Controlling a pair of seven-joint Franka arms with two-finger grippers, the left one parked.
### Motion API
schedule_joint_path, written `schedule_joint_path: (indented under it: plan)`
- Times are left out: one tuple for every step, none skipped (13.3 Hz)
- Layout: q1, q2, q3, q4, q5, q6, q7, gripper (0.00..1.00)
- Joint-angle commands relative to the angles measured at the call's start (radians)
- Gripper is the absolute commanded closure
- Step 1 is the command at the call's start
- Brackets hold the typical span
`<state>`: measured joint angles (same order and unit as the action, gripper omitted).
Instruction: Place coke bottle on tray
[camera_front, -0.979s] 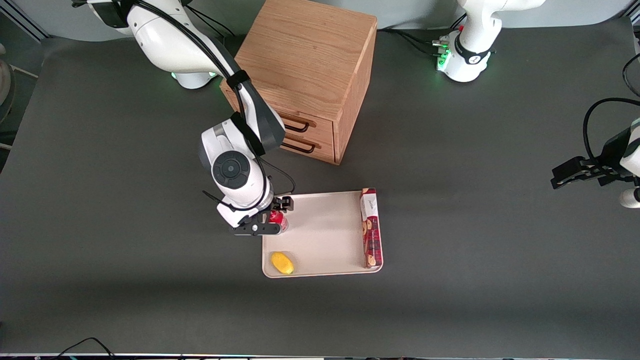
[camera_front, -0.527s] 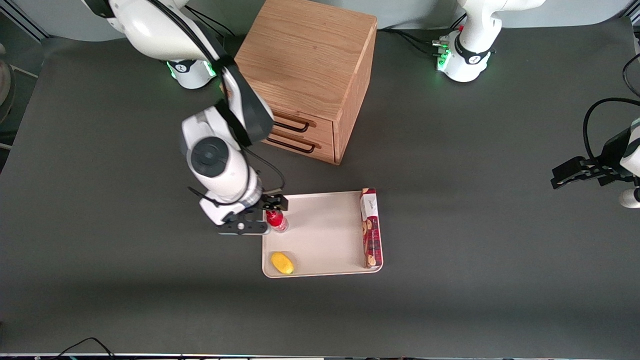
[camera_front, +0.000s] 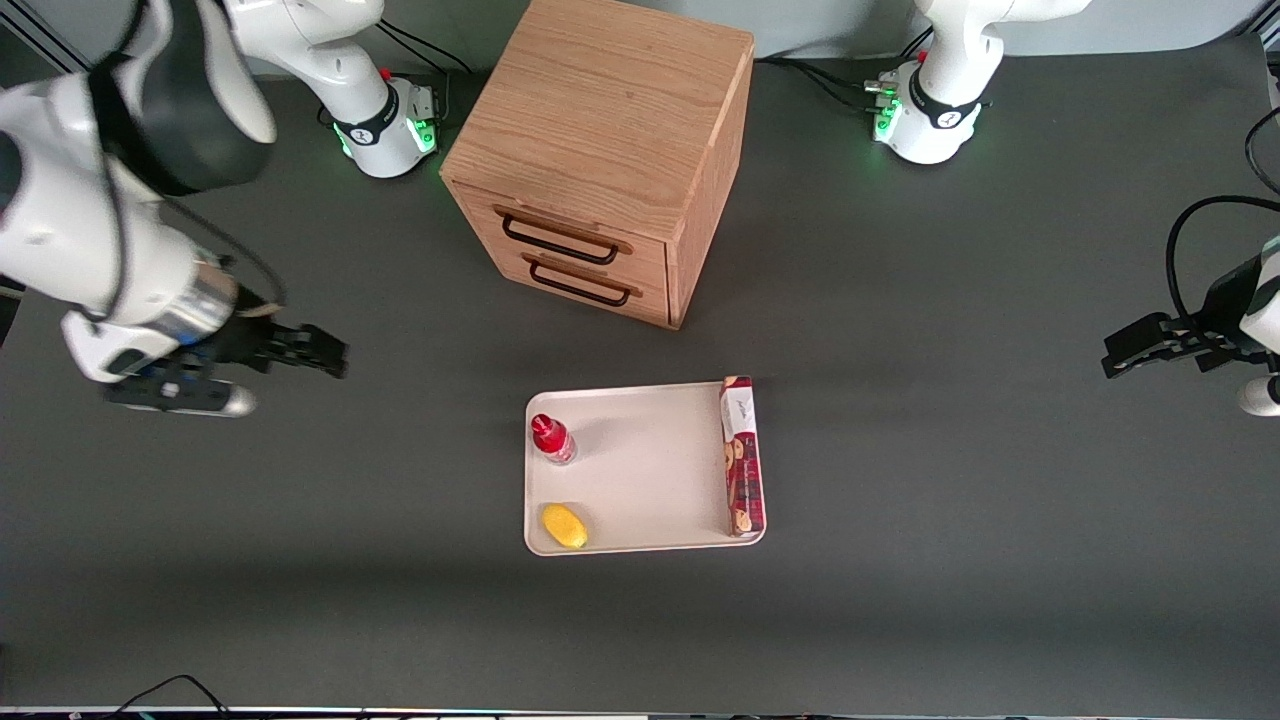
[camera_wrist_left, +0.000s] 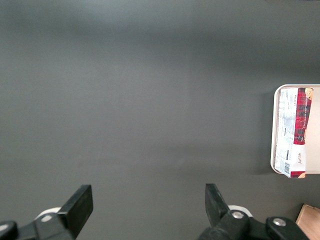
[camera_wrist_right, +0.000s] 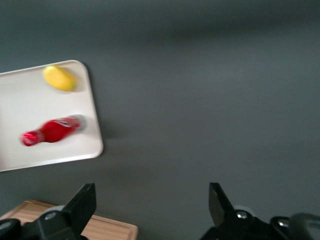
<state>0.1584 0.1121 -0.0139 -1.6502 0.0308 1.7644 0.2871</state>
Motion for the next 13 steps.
schedule_joint_path:
  plan:
    - [-0.039, -0.106, -0.016, -0.14, -0.022, 0.032, -0.023, 0.0]
    - [-0.037, -0.11, -0.049, -0.138, -0.022, 0.032, -0.052, 0.0]
    - [-0.039, -0.109, -0.078, -0.137, -0.02, 0.033, -0.106, 0.0]
    - [-0.033, -0.109, -0.116, -0.132, -0.019, 0.043, -0.138, 0.0]
    - [-0.031, -0.106, -0.135, -0.116, -0.019, 0.05, -0.147, 0.0]
    - [-0.031, -0.095, -0.136, -0.099, -0.02, 0.05, -0.146, 0.0]
    - [-0.031, -0.083, -0.142, -0.079, -0.02, 0.049, -0.132, 0.0]
    - [-0.031, -0.075, -0.149, -0.07, -0.02, 0.047, -0.131, 0.0]
    - [-0.031, -0.074, -0.15, -0.062, -0.022, 0.046, -0.129, 0.0]
    - [-0.034, -0.075, -0.15, -0.053, -0.022, 0.041, -0.129, 0.0]
    - [-0.039, -0.074, -0.158, -0.045, -0.022, 0.041, -0.134, 0.0]
    - [-0.033, -0.069, -0.168, -0.037, -0.023, 0.041, -0.132, 0.0]
    - [-0.03, -0.069, -0.17, -0.037, -0.04, 0.04, -0.131, 0.0]
